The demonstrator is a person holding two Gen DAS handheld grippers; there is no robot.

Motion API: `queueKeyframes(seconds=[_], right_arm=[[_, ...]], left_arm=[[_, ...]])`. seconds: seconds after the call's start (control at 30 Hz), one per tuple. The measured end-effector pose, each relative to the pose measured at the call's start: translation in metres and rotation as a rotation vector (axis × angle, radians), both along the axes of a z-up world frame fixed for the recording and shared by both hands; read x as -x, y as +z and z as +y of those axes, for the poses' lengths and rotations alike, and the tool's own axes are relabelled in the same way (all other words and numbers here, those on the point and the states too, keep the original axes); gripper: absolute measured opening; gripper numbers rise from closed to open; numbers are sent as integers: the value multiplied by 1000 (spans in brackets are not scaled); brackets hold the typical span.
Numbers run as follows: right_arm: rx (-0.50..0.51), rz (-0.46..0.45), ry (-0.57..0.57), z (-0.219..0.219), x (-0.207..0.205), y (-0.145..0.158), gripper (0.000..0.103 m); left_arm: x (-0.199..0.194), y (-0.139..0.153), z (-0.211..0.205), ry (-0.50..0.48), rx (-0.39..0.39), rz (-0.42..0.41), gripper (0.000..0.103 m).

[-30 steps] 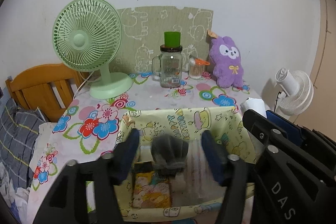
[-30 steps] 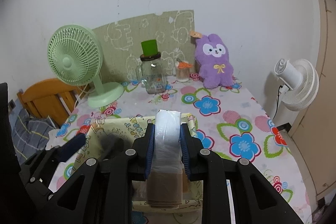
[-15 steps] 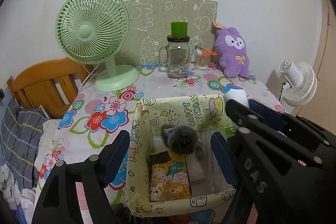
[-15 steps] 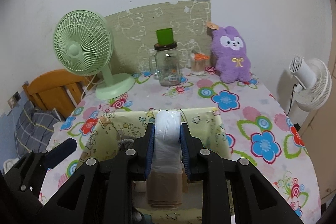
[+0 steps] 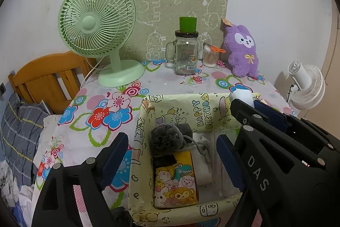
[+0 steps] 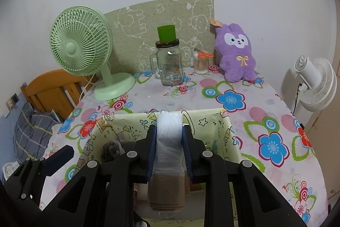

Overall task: Organize soft objects
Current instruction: 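Lower the white pad into the box and open the right gripper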

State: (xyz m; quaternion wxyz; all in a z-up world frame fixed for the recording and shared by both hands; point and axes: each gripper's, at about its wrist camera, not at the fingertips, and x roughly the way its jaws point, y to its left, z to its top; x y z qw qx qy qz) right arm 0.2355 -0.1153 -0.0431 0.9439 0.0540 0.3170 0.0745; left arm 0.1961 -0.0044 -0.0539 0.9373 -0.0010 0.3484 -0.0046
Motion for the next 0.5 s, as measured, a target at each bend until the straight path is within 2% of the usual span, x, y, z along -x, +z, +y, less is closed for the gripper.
queueKeyframes(seconds=[0.37, 0.5], right_arm=[[-13, 26, -16, -8, -3, -8, 29], [-29, 33, -26, -13, 1, -7, 59]], left_arm=[[-2, -4, -8, -4, -15, 5, 88], [-1, -3, -13, -19, 0, 4, 88]])
